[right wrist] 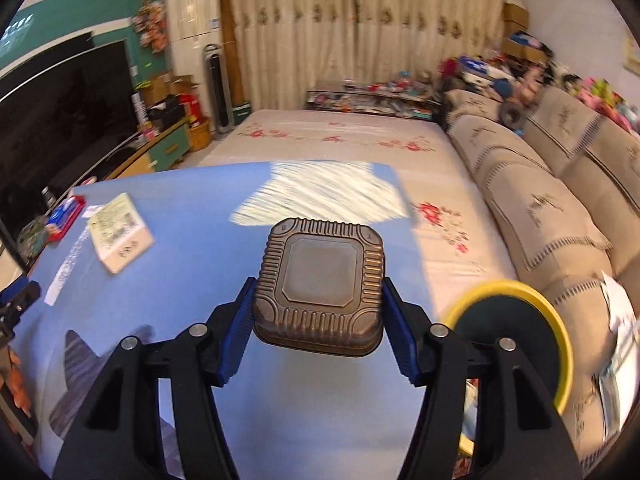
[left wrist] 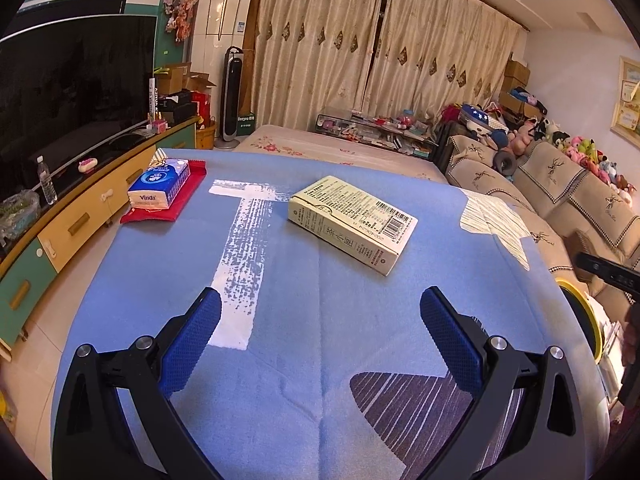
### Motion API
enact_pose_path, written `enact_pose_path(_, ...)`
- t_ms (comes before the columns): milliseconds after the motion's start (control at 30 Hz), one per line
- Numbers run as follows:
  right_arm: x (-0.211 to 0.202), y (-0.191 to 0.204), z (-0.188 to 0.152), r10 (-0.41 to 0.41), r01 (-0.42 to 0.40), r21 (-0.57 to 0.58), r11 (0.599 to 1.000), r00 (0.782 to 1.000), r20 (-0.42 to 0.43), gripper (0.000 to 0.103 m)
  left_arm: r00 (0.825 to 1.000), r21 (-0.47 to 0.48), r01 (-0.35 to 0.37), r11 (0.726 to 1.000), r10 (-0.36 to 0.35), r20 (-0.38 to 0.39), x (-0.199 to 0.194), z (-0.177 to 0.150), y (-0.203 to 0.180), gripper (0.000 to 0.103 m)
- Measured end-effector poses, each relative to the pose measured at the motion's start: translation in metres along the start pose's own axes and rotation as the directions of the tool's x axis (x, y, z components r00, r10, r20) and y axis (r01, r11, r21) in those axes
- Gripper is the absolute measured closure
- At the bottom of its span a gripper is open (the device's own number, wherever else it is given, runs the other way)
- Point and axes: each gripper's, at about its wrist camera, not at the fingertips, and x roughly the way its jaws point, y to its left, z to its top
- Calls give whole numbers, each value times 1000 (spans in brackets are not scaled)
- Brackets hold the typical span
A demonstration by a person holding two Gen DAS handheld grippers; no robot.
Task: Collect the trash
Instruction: 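Carry the brown container over the bin and open the right gripper, then move the left gripper to the white cardboard box and grasp it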
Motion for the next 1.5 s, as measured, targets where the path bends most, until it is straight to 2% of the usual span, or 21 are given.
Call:
enact_pose_path(233,11,-100,-31,-134,146,189,971,988,-75,45,1000,-2,-14,1000,14,2,1,0,0,5)
enact_pose_path(400,27,-134,-41,-176,204,245,948,975,-133,45,1000,0,-16,1000,16,-6,4,-1,1,5)
enact_pose_path(533,31,-155,-44,-199,236,307,922,969,-147,43,1000,4,-13,1000,13,-12,5,-2,0,5)
enact_pose_path(700,15,-165,-54,-180,206,369,906,978,-104,39,1000,-4,-10,1000,10,-15,5,-2,1,5)
enact_pose_path(867,0,-158,-66,-132,151,398,905,988,-75,36,1000,2,-12,1000,13,-18,6,-2,-2,5)
enact_pose_path(1067,-12,-140,-68,-83,89,382,920,996,-32,36,999,9,-16,1000,17,-31,11,-2,-6,5)
enact_pose_path(1233,-22,-127,-63,-52,45,350,936,999,12,34,995,-2,-53,999,53,-85,15,1,-18,5)
enact_pose_path(1400,-24,-122,-62,1,-14,335,942,999,37,33,991,-14,-82,997,80,-106,24,24,-48,5)
enact_pose_path(1500,-23,-120,-63,40,-52,335,941,998,42,33,987,-37,-123,992,118,-107,44,45,-67,5)
